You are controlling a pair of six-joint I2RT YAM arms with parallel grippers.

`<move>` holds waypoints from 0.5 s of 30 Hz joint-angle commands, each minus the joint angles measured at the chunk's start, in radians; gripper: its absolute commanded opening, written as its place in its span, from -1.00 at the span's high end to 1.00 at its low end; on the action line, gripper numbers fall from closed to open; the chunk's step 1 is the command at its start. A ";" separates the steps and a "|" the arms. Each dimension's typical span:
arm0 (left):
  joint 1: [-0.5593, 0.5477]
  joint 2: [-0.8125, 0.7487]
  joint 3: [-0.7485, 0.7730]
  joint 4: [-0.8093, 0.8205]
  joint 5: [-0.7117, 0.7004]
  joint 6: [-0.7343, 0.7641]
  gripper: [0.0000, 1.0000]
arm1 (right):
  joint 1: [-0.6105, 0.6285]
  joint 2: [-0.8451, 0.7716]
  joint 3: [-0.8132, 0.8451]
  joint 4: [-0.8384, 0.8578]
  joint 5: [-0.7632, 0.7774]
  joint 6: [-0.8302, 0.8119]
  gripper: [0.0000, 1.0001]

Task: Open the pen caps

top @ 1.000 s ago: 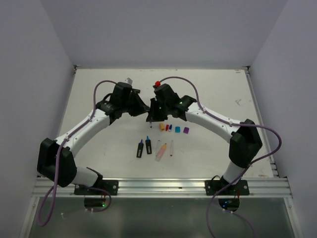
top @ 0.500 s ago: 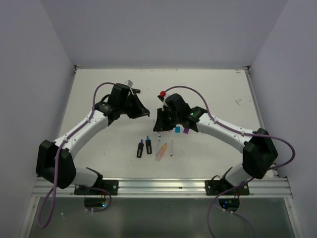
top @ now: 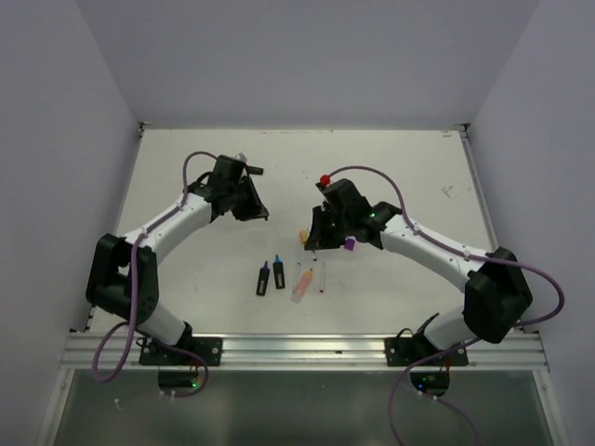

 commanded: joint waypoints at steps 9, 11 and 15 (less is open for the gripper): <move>-0.046 0.243 0.133 0.010 -0.005 0.167 1.00 | -0.005 -0.081 -0.096 -0.285 0.337 -0.065 1.00; -0.052 0.277 0.165 0.008 -0.005 0.174 1.00 | -0.005 -0.069 -0.117 -0.287 0.332 -0.065 1.00; -0.066 0.323 0.202 0.001 -0.005 0.177 0.93 | -0.005 -0.041 -0.155 -0.279 0.324 -0.061 1.00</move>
